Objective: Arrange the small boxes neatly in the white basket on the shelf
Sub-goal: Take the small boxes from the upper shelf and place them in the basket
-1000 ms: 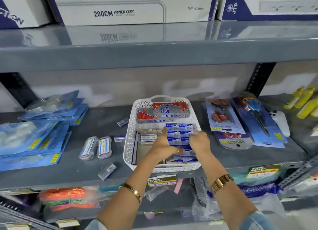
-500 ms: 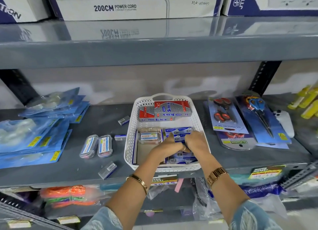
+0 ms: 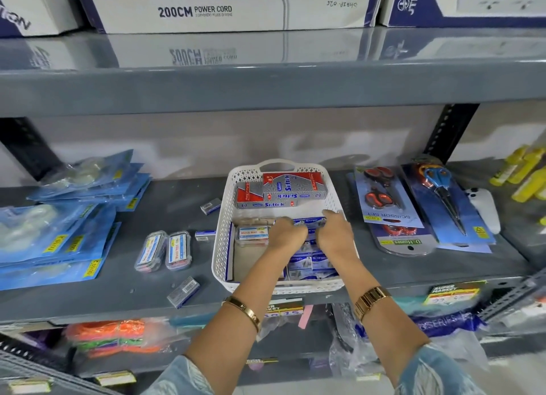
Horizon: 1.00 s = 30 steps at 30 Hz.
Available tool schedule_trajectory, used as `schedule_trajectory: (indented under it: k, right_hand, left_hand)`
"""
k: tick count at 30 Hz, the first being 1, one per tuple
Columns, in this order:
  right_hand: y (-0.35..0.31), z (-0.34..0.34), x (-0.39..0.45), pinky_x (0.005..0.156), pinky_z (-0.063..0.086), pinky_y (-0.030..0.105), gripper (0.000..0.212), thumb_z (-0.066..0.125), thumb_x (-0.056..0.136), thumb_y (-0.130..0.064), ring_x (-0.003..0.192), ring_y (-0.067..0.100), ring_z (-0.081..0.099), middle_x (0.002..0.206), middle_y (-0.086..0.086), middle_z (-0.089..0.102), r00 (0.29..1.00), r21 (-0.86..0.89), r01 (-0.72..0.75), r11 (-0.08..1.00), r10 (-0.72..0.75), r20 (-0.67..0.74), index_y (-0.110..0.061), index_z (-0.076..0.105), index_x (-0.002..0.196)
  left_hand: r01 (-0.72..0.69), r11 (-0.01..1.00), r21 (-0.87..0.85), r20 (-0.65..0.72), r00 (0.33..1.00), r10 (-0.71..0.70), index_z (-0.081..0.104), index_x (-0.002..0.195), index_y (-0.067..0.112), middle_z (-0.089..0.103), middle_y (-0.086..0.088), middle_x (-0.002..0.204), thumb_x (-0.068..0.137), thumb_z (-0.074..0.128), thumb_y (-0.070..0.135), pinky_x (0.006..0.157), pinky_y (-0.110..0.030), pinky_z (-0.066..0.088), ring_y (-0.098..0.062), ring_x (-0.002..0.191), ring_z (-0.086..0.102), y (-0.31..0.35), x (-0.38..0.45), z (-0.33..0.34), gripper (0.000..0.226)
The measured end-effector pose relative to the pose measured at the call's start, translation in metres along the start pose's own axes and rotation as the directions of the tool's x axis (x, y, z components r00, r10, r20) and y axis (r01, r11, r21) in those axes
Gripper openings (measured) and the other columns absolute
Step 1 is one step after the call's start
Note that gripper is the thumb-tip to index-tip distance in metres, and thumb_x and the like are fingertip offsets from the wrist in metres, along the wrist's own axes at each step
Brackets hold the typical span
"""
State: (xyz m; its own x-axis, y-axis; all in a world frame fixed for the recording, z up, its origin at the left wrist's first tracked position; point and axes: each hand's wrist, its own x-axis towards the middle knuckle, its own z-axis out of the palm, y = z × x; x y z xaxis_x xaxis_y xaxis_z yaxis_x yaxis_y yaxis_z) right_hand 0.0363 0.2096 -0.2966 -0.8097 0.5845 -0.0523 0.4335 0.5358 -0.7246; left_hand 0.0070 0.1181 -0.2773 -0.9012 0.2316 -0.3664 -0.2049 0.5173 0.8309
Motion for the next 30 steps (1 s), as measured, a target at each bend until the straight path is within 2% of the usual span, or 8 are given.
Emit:
schedule_trajectory:
  k: [2,3,5,11,17,20,24,30]
  right_hand:
    - [-0.004,-0.002,-0.003,0.062,0.042,0.027,0.039,0.046,0.085,0.002,0.074,0.024,0.056,0.097,0.014,0.064,0.997,0.013,0.045,0.999,-0.044,-0.058,-0.006,0.056,0.122]
    - [-0.005,-0.003,-0.006,0.062,0.042,0.027,0.041,0.046,0.084,0.003,0.072,0.023,0.056,0.096,0.014,0.065,0.994,0.009,0.071,0.997,-0.070,-0.085,-0.007,0.056,0.123]
    - [-0.007,-0.006,-0.011,0.064,0.042,0.024,0.043,0.047,0.083,0.005,0.080,0.029,0.062,0.102,0.017,0.068,0.984,-0.014,0.124,0.992,-0.125,-0.127,-0.007,0.056,0.124]
    - [-0.019,-0.012,-0.036,0.076,0.053,0.036,0.046,0.046,0.085,0.004,0.094,0.035,0.064,0.111,0.020,0.066,0.975,-0.047,0.169,0.985,-0.173,-0.136,-0.008,0.052,0.129]
    - [-0.032,-0.011,-0.072,0.084,0.050,0.037,0.047,0.043,0.089,0.007,0.104,0.033,0.061,0.122,0.018,0.061,0.953,-0.084,0.212,0.974,-0.225,-0.201,-0.008,0.049,0.133]
    - [-0.036,-0.001,-0.087,0.095,0.046,0.039,0.047,0.041,0.093,0.002,0.118,0.035,0.054,0.135,0.019,0.052,0.950,-0.062,0.245,0.968,-0.252,-0.184,-0.007,0.042,0.139]
    - [-0.050,0.019,-0.106,0.108,0.037,0.035,0.050,0.043,0.095,-0.002,0.142,0.024,0.030,0.154,0.010,0.031,0.918,-0.041,0.333,0.942,-0.334,-0.212,-0.009,0.034,0.144]
    - [-0.073,0.051,-0.127,0.111,0.036,0.034,0.053,0.044,0.095,-0.001,0.143,0.020,0.028,0.157,0.006,0.024,0.832,-0.093,0.515,0.852,-0.523,-0.183,-0.013,0.032,0.145]
  left_hand:
    - [-0.060,0.998,-0.026,-0.040,0.997,0.059,0.057,0.084,0.009,0.058,-0.005,0.078,0.081,0.047,-0.003,0.044,-0.015,0.030,-0.015,0.065,0.045,0.003,-0.002,-0.004,0.016]
    - [-0.094,0.995,-0.043,-0.067,0.994,0.091,0.060,0.108,0.006,0.064,-0.009,0.097,0.082,0.048,-0.005,0.041,-0.006,0.032,-0.012,0.070,0.048,0.003,-0.004,-0.007,0.030]
    - [-0.172,0.984,-0.038,-0.121,0.979,0.166,0.049,0.131,0.001,0.060,-0.016,0.124,0.083,0.048,-0.007,0.041,0.002,0.036,-0.009,0.077,0.048,0.002,-0.009,-0.011,0.049]
    - [-0.282,0.957,0.072,-0.229,0.929,0.291,0.050,0.132,0.004,0.059,-0.014,0.130,0.083,0.051,-0.011,0.074,-0.017,0.040,-0.024,0.111,0.059,-0.004,-0.037,-0.024,0.052]
    - [-0.383,0.907,0.176,-0.344,0.839,0.421,0.056,0.124,0.007,0.065,-0.014,0.115,0.082,0.052,-0.011,0.081,-0.035,0.055,-0.027,0.101,0.065,-0.029,-0.066,-0.051,0.046]
    - [-0.431,0.847,0.312,-0.385,0.757,0.527,0.051,0.128,0.007,0.057,-0.013,0.128,0.081,0.053,-0.009,0.088,-0.033,0.048,-0.027,0.112,0.055,-0.047,-0.079,-0.070,0.051]
    - [-0.373,0.798,0.473,-0.421,0.700,0.576,0.036,0.142,0.004,0.033,-0.016,0.151,0.086,0.048,-0.005,0.116,-0.037,0.029,-0.029,0.141,0.027,-0.073,-0.088,-0.098,0.057]
    - [-0.197,0.712,0.674,-0.431,0.678,0.596,0.020,0.149,0.008,0.017,-0.010,0.158,0.093,0.045,0.008,0.120,-0.040,0.013,-0.025,0.147,0.013,-0.110,-0.091,-0.133,0.061]
